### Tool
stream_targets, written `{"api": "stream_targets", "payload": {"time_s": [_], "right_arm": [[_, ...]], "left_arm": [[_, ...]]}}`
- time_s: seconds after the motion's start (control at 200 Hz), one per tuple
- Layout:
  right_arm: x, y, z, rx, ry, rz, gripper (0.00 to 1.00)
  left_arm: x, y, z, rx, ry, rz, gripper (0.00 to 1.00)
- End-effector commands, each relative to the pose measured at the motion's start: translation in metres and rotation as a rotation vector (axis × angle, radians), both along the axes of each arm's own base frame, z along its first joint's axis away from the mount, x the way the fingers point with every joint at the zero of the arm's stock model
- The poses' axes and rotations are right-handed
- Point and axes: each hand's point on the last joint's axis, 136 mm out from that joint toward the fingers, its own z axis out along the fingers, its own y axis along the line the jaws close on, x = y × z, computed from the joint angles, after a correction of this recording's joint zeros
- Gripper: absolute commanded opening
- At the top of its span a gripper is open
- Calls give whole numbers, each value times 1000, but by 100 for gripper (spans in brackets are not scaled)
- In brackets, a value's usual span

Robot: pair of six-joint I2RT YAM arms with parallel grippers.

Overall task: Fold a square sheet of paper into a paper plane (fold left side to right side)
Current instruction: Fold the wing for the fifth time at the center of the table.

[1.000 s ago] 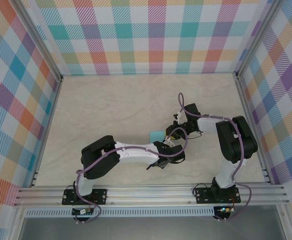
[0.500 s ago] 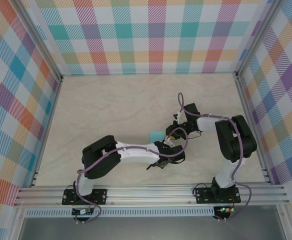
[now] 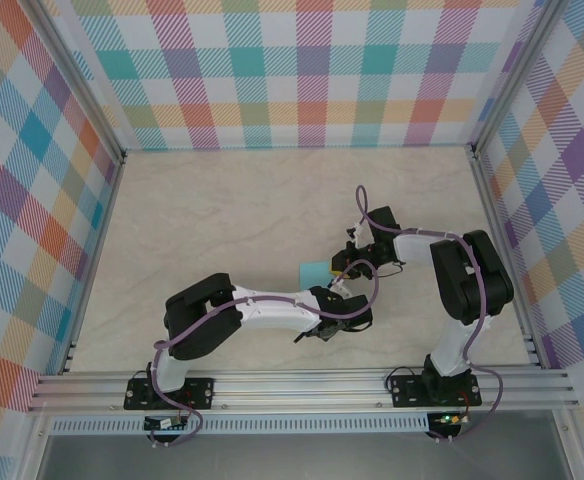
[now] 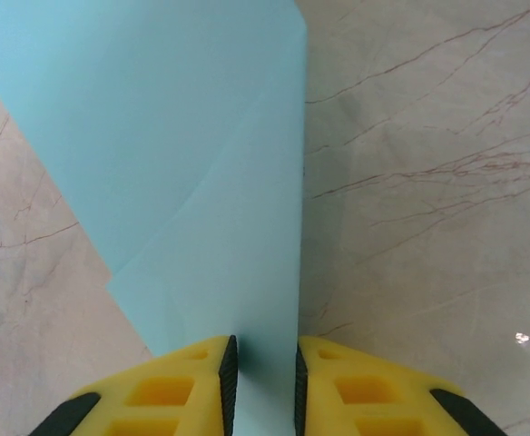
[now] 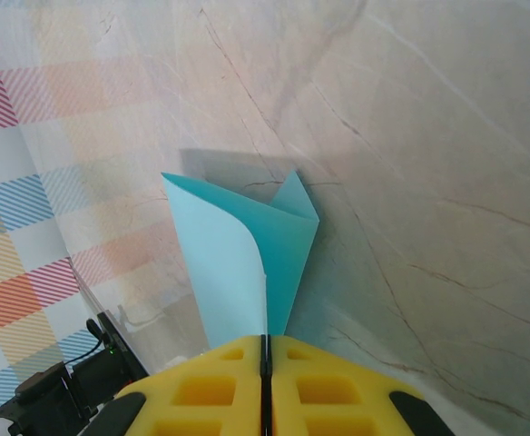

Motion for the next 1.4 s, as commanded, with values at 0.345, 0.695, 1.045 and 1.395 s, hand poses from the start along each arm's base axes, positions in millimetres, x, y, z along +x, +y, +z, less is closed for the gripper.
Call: {"api": "stream_targets", "payload": {"time_s": [0.345, 0.695, 1.045, 1.395], "right_arm": [[7, -3, 26, -7, -81, -19, 25], [18, -62, 91, -170, -292, -193, 52], [-18, -85, 75, -240, -320, -233, 64], [-32, -54, 61, -86, -305, -186, 65]], "left_arm": [[2, 2, 7, -10, -19, 25, 10], [8, -1, 17, -178, 49, 69, 7], [14, -20, 35, -553, 187, 127, 6], [23, -14, 40, -889, 278, 232, 5]]}}
